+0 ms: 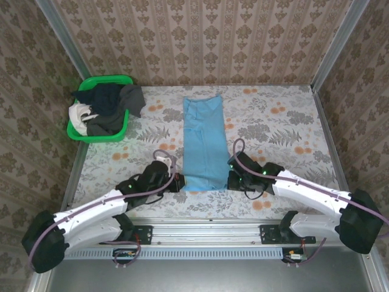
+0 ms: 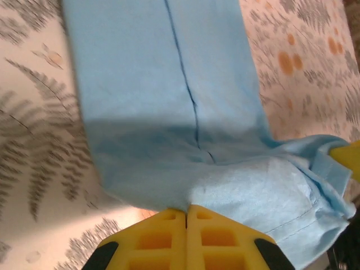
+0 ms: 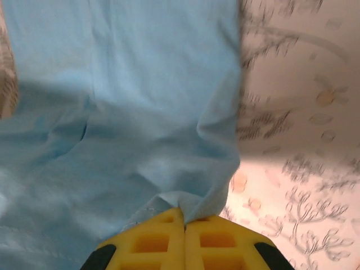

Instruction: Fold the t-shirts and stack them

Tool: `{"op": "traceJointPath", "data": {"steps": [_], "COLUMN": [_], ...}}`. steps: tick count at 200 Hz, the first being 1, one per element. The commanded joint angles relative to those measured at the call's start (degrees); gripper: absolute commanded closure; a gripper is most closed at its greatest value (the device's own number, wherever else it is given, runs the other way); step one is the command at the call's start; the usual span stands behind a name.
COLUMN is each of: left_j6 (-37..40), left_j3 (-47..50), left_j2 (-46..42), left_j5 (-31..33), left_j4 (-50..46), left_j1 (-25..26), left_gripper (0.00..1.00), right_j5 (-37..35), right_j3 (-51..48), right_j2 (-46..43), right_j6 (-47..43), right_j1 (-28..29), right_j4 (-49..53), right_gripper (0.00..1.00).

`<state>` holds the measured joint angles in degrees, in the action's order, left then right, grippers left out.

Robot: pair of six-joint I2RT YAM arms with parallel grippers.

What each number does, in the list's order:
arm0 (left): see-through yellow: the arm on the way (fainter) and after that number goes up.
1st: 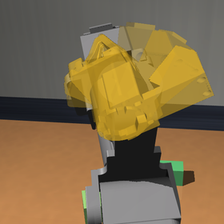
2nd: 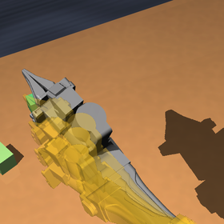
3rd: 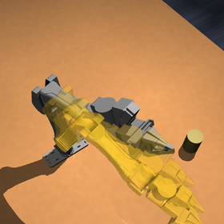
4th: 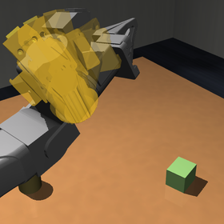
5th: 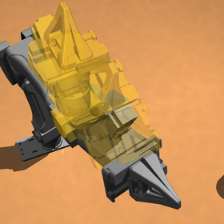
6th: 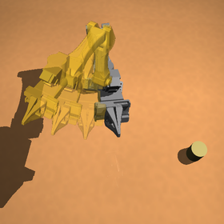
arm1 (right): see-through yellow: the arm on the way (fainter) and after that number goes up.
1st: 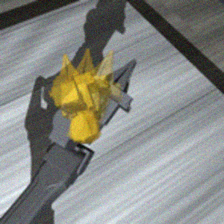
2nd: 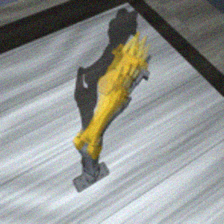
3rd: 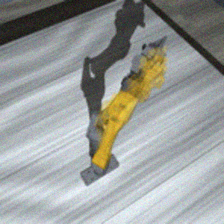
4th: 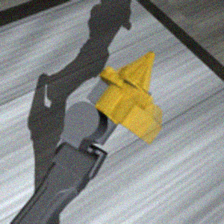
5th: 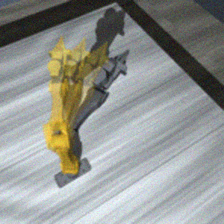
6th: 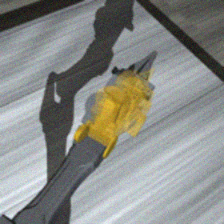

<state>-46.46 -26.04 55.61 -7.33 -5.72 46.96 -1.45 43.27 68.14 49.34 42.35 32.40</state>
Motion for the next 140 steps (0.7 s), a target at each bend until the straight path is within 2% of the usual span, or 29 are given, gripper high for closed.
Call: {"op": "traceJointPath", "data": {"steps": [1,63,82,99,140], "left_j6": [7.27,14.50,16.45,17.61,19.79], "left_j3": [-5.19,-22.60,-27.41,-31.38,-39.42], "left_j2": [5.52,30.64,35.86,40.32,49.28], "left_j5": [-7.46,-21.85,-23.72,-25.42,-28.04], "left_j4": [-0.65,0.93,-0.90,-2.47,-5.69], "left_j1": [-6.15,-18.79,-20.50,-24.05,-26.39], "left_gripper": [1.00,1.00,1.00,1.00,1.00], "right_j5": [1.56,7.48,9.97,11.05,13.77], "right_j3": [5.37,25.22,30.59,35.57,43.83], "right_j2": [4.70,26.73,32.26,36.98,45.24], "right_j6": [-6.23,-14.59,-15.80,-16.93,-18.66], "right_j1": [-4.94,-15.56,-17.44,-18.66,-21.36], "right_j4": [-1.35,-0.74,-0.68,0.48,2.17], "right_gripper": [0.92,0.93,0.93,0.93,0.93]}}
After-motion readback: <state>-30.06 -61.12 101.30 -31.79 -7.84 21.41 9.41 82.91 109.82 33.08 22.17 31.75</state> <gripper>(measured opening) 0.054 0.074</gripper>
